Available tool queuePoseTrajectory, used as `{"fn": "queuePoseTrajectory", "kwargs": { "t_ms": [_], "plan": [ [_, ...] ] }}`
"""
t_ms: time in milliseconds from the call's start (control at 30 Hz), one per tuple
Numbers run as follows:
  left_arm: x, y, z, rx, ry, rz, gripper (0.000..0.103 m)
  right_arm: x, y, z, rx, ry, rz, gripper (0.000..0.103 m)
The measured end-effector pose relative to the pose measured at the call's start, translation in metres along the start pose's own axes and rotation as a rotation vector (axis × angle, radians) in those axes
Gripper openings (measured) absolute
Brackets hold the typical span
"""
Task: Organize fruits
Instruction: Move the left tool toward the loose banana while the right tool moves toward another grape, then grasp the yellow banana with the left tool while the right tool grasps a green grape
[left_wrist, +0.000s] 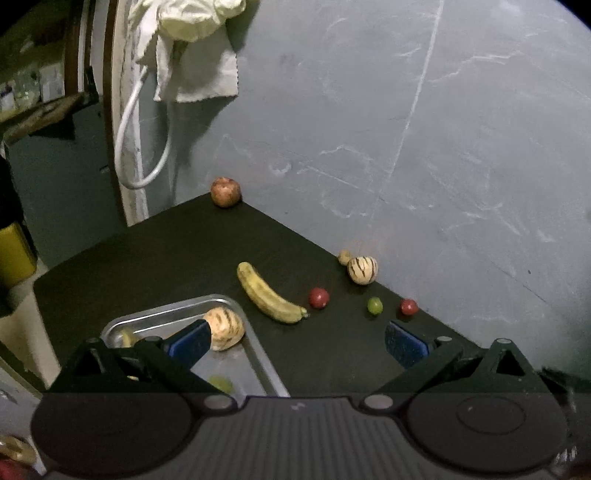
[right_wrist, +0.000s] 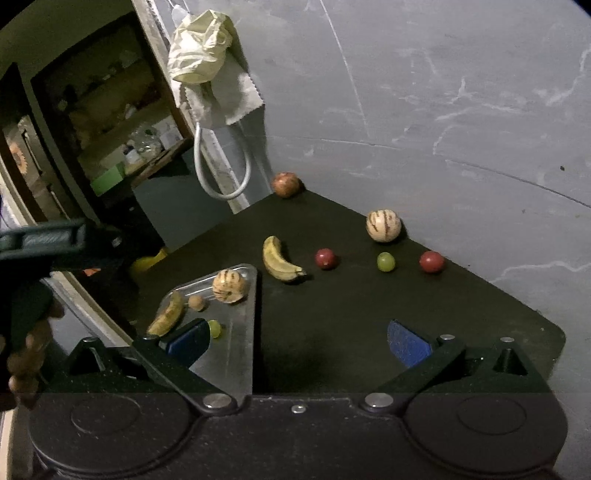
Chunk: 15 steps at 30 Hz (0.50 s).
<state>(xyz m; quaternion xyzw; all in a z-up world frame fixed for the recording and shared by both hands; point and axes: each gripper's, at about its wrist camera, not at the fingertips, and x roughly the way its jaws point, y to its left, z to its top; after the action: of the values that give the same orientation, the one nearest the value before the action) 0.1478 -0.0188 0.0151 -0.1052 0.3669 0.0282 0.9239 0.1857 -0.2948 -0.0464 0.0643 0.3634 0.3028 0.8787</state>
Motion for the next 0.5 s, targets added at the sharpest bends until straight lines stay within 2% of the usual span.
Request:
{"fn": "queuePoseTrajectory", "kwargs": {
  "t_ms": [300, 500],
  "plan": [
    [0.091, 0.024, 0.035, -0.03, 0.081, -0.022, 0.101, 0.048, 0.011, 0.026, -0.031, 0.03, -0.073, 0.102],
    [0.159, 0.037, 0.049, -0.079, 0.15, -0.013, 0.091, 0.082, 0.01, 0.039, -0.027, 0.061, -0.102, 0.102]
  ]
}}
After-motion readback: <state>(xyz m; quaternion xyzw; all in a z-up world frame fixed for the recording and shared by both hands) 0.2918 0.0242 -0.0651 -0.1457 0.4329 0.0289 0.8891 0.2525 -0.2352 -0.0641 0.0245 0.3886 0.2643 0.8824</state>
